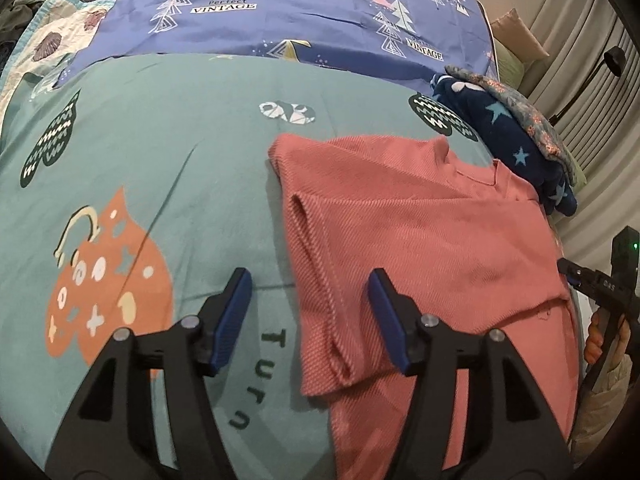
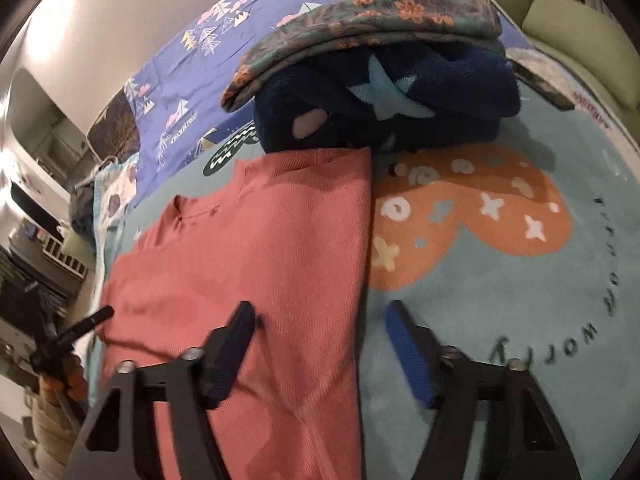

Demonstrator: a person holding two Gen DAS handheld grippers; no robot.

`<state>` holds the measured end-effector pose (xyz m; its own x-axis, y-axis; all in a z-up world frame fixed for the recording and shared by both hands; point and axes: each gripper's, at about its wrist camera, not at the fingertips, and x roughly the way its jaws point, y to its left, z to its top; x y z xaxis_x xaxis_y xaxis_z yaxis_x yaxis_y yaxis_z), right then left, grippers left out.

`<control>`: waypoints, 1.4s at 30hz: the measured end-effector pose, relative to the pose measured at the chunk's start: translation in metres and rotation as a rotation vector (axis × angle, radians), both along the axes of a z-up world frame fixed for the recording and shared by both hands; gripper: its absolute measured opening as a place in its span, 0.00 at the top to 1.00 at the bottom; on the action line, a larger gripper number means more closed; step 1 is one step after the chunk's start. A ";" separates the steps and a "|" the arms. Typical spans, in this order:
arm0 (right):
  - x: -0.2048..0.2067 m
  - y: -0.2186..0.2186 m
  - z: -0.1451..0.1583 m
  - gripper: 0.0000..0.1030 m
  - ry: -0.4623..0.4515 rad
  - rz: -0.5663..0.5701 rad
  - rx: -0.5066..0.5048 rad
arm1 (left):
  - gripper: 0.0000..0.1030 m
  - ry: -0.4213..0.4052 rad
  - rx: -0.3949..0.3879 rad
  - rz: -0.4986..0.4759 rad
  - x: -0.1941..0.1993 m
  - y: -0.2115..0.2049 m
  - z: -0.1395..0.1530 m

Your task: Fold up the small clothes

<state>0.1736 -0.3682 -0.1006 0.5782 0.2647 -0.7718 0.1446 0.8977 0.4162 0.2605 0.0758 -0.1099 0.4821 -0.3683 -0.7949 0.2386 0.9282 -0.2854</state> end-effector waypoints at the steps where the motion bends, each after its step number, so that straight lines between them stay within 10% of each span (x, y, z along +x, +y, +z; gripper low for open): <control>1: 0.004 0.000 -0.002 0.84 0.010 0.003 0.011 | 0.41 -0.004 0.001 0.002 0.001 -0.001 0.000; 2: 0.006 -0.001 -0.004 0.92 0.016 -0.007 0.026 | 0.41 -0.009 -0.001 0.006 0.002 -0.002 0.000; 4: 0.003 -0.006 -0.001 0.94 -0.009 -0.032 0.046 | 0.75 -0.027 -0.025 0.023 0.001 -0.003 0.004; 8: -0.009 -0.026 0.012 0.99 -0.040 -0.098 -0.029 | 0.80 -0.076 -0.043 0.029 -0.010 -0.007 0.016; 11: -0.012 -0.040 0.012 0.97 -0.040 -0.129 -0.106 | 0.77 -0.096 0.008 0.018 -0.012 -0.012 0.017; 14: -0.014 -0.049 0.005 0.94 -0.045 -0.045 0.107 | 0.57 -0.072 0.019 0.040 -0.005 -0.008 0.012; 16: -0.010 -0.049 0.007 0.73 -0.059 -0.036 0.132 | 0.41 -0.067 0.016 0.074 0.002 -0.005 0.011; 19: 0.008 -0.046 0.008 0.53 -0.061 -0.028 0.123 | 0.39 -0.063 0.016 0.067 0.017 -0.004 0.009; 24: 0.053 -0.046 -0.004 0.52 -0.040 -0.031 0.164 | 0.40 -0.035 -0.006 0.064 0.049 -0.008 -0.002; 26: 0.065 -0.043 -0.009 0.52 -0.046 -0.035 0.168 | 0.54 -0.057 -0.018 0.072 0.056 -0.009 -0.003; 27: 0.072 -0.042 -0.011 0.69 -0.050 -0.022 0.161 | 0.94 -0.067 -0.034 0.077 0.058 -0.009 -0.002; 28: 0.076 -0.037 -0.011 0.95 -0.041 -0.002 0.152 | 0.95 -0.068 -0.068 0.078 0.059 -0.007 0.000; 32: 0.059 -0.030 0.015 0.96 -0.162 -0.016 0.022 | 0.95 -0.214 0.013 0.126 0.042 -0.011 0.017; 37: 0.072 -0.052 -0.015 0.93 -0.053 -0.030 0.097 | 0.91 -0.154 0.047 0.095 0.053 -0.016 0.002; 42: 0.035 -0.057 0.008 0.58 -0.103 -0.031 0.185 | 0.48 -0.169 -0.046 0.145 0.025 0.013 0.025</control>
<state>0.2085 -0.4248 -0.0921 0.6613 0.3773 -0.6483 0.1188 0.8006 0.5872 0.2857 0.0890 -0.0846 0.6573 -0.3195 -0.6826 0.1517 0.9433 -0.2954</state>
